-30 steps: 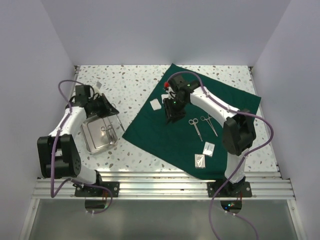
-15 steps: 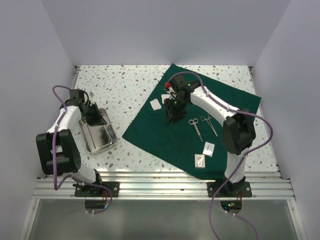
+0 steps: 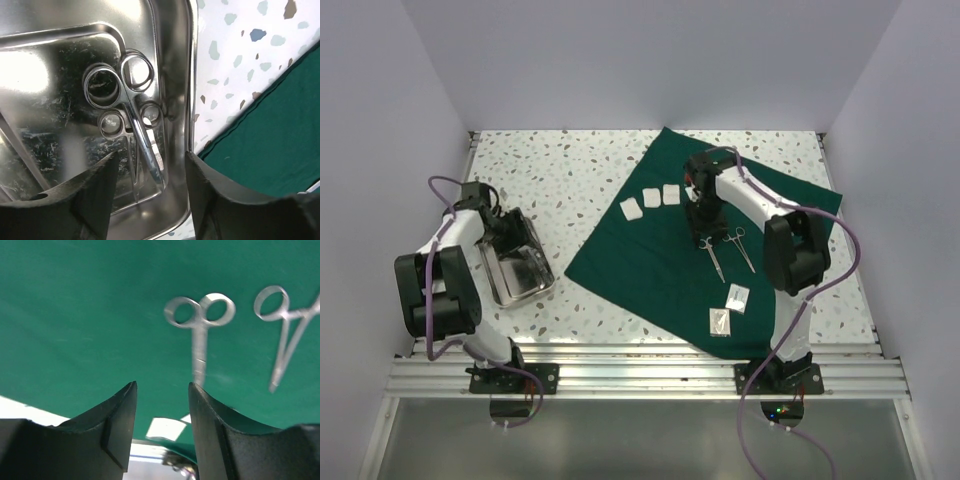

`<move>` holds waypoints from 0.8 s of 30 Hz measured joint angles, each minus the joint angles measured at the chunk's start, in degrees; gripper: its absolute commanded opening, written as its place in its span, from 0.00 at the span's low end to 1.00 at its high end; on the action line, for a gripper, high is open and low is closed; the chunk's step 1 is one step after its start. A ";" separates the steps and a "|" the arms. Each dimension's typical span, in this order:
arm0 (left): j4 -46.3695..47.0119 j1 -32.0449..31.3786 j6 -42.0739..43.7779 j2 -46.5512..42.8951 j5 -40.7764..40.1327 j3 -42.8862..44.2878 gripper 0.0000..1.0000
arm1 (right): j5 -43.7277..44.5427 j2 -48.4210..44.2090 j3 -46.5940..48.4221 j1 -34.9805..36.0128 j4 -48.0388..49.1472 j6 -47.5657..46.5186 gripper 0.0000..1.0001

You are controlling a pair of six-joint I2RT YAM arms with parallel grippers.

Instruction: Prepare the surgical pack

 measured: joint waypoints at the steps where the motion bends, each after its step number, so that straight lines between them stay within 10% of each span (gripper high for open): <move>1: -0.07 0.00 -0.13 -0.50 -0.13 0.00 0.61 | 1.36 0.04 -0.90 -0.13 -0.33 -0.24 0.50; 24: 1.09 -13.64 -6.54 -9.35 1.62 2.29 0.59 | 5.35 0.44 -11.98 -3.32 5.05 -3.54 0.37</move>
